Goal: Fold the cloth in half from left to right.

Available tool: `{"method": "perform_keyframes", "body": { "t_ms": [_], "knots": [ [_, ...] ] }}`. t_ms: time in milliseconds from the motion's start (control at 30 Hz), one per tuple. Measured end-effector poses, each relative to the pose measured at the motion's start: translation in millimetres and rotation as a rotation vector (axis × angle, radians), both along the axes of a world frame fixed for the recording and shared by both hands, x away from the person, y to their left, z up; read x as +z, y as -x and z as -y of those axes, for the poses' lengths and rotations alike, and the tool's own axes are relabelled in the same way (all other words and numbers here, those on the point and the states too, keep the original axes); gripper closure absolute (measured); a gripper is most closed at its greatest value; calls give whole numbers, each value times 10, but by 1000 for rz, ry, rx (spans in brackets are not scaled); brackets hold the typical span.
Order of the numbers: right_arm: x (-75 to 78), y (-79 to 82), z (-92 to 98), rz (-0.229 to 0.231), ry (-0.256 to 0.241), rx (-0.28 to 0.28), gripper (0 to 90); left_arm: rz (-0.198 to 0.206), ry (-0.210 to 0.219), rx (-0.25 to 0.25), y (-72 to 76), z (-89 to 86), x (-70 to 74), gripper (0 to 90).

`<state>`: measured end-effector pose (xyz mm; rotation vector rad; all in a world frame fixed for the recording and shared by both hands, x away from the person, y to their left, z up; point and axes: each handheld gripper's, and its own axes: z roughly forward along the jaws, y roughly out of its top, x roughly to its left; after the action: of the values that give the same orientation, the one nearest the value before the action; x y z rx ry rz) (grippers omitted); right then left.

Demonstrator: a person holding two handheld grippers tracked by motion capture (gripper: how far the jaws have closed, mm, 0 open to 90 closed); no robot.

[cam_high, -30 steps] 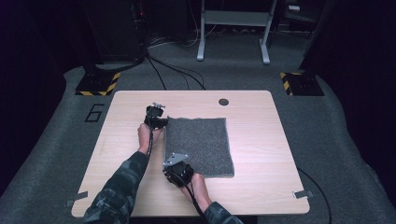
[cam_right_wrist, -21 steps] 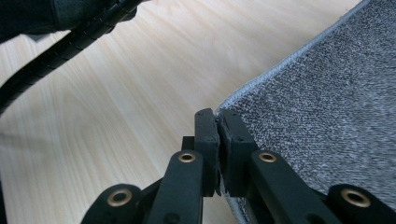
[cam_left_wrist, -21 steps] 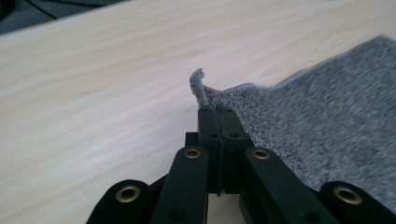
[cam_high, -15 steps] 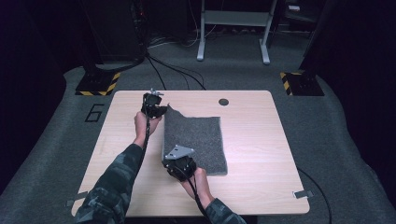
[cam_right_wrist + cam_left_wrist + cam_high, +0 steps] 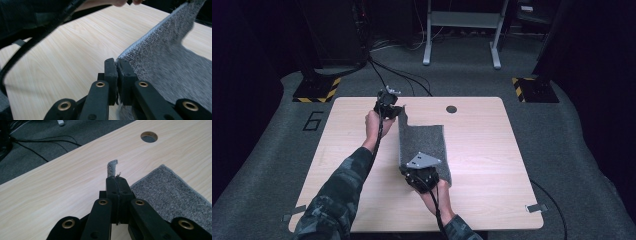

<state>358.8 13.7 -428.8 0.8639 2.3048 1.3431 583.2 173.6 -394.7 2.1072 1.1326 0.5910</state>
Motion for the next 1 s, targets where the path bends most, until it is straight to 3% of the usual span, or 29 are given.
{"method": "perform_keyframes", "body": {
  "t_ms": [367, 1000],
  "knots": [
    [-162, 14, 340, -43, 24, -72, 868, -16, -29, -37, -63, 407, -135, 900],
    [-430, -2, 671, -107, 69, -151, 868, -54, -68, -60, -130, 801, -347, 899]
  ]
}}
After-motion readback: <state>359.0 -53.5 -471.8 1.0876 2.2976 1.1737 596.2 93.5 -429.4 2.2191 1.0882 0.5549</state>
